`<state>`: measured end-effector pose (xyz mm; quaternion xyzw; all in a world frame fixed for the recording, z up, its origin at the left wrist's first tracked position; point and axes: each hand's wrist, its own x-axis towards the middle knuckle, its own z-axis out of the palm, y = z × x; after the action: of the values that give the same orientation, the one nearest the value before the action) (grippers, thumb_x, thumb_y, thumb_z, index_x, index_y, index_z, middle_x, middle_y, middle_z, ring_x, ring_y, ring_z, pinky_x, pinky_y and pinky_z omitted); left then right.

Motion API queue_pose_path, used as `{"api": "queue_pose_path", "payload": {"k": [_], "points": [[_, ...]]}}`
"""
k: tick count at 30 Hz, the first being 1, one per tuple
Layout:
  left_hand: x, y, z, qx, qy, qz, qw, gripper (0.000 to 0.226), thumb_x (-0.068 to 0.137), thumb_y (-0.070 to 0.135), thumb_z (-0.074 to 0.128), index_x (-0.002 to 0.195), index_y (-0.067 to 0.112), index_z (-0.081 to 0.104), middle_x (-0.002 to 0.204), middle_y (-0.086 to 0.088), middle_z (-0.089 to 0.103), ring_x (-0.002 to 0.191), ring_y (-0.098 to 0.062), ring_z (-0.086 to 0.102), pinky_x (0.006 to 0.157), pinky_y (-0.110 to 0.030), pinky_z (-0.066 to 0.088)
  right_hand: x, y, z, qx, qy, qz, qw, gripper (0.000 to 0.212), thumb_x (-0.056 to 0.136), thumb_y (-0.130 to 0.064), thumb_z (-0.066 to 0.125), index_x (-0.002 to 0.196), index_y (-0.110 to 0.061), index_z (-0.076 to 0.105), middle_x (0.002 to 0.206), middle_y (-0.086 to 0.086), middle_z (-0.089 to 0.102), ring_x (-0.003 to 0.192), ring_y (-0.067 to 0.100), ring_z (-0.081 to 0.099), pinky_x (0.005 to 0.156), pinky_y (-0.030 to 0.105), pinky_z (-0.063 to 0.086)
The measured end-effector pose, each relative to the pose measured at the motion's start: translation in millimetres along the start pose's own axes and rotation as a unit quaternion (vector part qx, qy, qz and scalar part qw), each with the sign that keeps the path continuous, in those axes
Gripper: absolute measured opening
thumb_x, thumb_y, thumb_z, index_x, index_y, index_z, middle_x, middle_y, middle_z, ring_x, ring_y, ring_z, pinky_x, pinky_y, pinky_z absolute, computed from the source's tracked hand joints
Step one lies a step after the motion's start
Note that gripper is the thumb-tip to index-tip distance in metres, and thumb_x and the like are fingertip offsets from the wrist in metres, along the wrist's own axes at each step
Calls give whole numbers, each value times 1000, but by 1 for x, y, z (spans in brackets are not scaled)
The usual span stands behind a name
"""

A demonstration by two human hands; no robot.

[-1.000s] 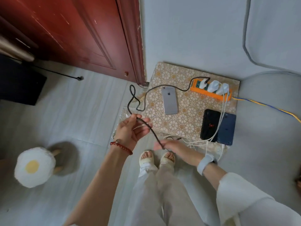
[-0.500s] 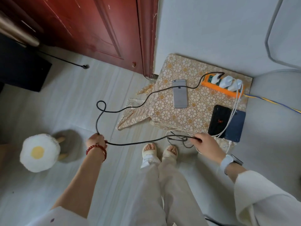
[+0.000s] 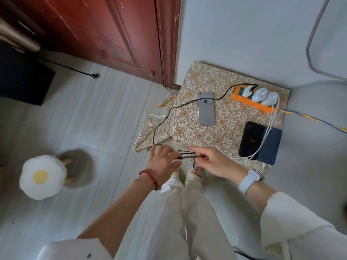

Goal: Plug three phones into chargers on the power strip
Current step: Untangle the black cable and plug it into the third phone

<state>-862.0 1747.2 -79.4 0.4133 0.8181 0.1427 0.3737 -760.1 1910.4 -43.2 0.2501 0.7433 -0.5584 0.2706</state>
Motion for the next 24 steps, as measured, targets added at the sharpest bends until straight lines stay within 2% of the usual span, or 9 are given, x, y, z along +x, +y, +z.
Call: {"api": "queue_pose_path", "payload": {"k": [5,7,11,15,16,18,21,22,24], "points": [[-2,0,-4,-53,168,-15,984,15,88,13,52,87,6,64,97,-12,62,94,-30,56,100,-54,34,-7,8,-4,11,21,-10,1000,10,88,-20,57,88,-28,63,70,-15,56,61,-5,51,60,13,37],[-2,-7,-6,-84,254,-85,960,11,86,7,52,85,4,63,96,-15,61,92,-33,57,96,-55,37,-5,8,-8,18,44,-16,999,20,87,-21,58,71,-34,57,65,-15,54,58,-5,50,59,13,36],[-10,-38,-17,-184,352,-297,868,16,88,5,42,90,4,57,102,-22,58,93,-38,55,90,-50,41,-10,21,-21,30,43,30,998,19,86,-23,59,68,-26,57,58,-12,51,55,6,49,58,17,37],[-25,-78,-30,-230,368,-514,740,26,85,4,35,101,12,54,116,-18,58,106,-37,52,95,-45,38,-20,40,-32,17,55,64,996,17,88,-21,56,74,-28,60,63,-11,53,58,7,46,59,21,35],[-27,-83,-32,-222,351,-537,734,32,86,4,34,111,13,51,124,-18,53,113,-37,48,99,-48,35,-22,42,-34,12,62,63,996,19,90,-17,54,76,-28,60,67,-8,54,60,10,46,60,24,35],[-25,-78,-32,-189,327,-476,795,49,83,-2,37,128,15,42,139,-16,42,125,-36,39,105,-51,30,-21,40,-33,8,64,49,997,21,91,-14,50,80,-28,61,73,-1,58,64,18,47,63,32,37],[-17,-34,-18,-135,239,-175,945,62,78,-3,52,136,11,36,143,-13,39,134,-30,32,112,-47,24,-15,29,-20,-11,43,7,999,18,91,-15,52,87,-25,66,73,0,63,60,13,47,58,25,35],[-15,-16,-10,-121,164,-86,975,60,79,5,55,136,11,36,141,-10,43,133,-28,34,112,-46,22,-13,24,-14,-20,41,-8,999,16,91,-16,52,91,-21,67,71,-2,63,55,5,46,54,16,34],[-11,12,1,-141,17,7,990,49,84,26,48,132,16,42,122,-5,61,119,-21,50,109,-42,25,-8,17,-7,-35,72,-28,996,16,90,-17,53,96,-15,68,70,-11,61,52,-1,49,52,9,37]]}}
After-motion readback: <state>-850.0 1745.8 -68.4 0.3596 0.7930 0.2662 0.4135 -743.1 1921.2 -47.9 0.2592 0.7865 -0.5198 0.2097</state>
